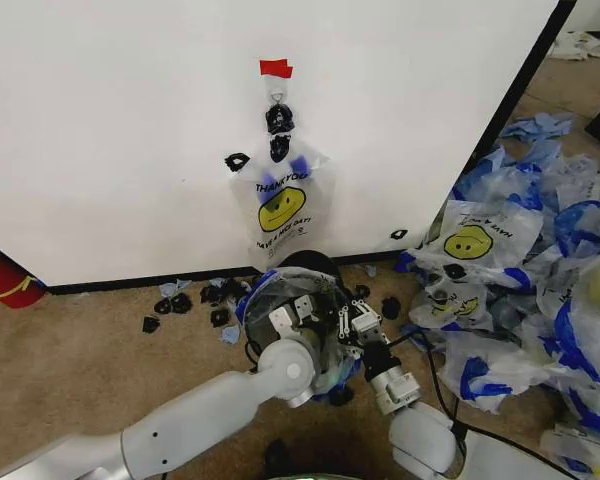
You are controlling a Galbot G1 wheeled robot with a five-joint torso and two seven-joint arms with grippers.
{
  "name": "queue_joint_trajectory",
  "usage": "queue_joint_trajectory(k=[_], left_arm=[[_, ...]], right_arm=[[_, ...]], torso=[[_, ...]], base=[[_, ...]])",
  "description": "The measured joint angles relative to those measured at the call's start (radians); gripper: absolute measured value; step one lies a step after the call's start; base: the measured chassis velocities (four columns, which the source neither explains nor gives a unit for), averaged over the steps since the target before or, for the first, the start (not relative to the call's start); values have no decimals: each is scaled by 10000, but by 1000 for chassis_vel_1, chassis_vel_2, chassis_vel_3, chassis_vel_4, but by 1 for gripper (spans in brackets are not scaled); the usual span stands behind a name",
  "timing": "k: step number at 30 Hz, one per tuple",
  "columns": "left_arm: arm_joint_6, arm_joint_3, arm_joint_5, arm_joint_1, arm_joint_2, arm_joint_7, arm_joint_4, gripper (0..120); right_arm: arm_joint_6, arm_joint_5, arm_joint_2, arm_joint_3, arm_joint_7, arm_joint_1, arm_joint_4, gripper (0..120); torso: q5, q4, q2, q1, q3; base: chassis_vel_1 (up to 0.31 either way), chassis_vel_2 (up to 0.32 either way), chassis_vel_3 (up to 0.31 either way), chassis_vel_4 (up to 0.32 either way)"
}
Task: Pick up the garbage bag from the wall and place it over the trash bin.
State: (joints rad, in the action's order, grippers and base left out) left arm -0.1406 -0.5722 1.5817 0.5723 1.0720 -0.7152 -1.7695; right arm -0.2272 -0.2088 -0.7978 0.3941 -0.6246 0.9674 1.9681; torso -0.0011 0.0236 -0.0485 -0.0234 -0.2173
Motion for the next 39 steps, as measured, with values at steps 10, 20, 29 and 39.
queue_joint_trajectory(k=[10,20,29,39], left_arm=[[-144,235,-349,10,-210,161,281,0],[-532,375,-900,-122,397,325,1134,0],[-533,223,-1038,-102,638,81,1103,0],[-421,5,-971,49,-14,-204,119,0]], right_arm=[[1,1,-30,125,8,44,25,0],[0,77,-4,186,18,132,50,0],[0,85,15,189,16,145,70,0],[10,58,-42,131,2,83,-17,0]], torso=[[0,0,0,0,0],[1,0,0,0,0],[1,1,0,0,0],[1,0,0,0,0]], base=[[0,0,0,0],[0,0,0,0],[0,0,0,0],[0,0,0,0]])
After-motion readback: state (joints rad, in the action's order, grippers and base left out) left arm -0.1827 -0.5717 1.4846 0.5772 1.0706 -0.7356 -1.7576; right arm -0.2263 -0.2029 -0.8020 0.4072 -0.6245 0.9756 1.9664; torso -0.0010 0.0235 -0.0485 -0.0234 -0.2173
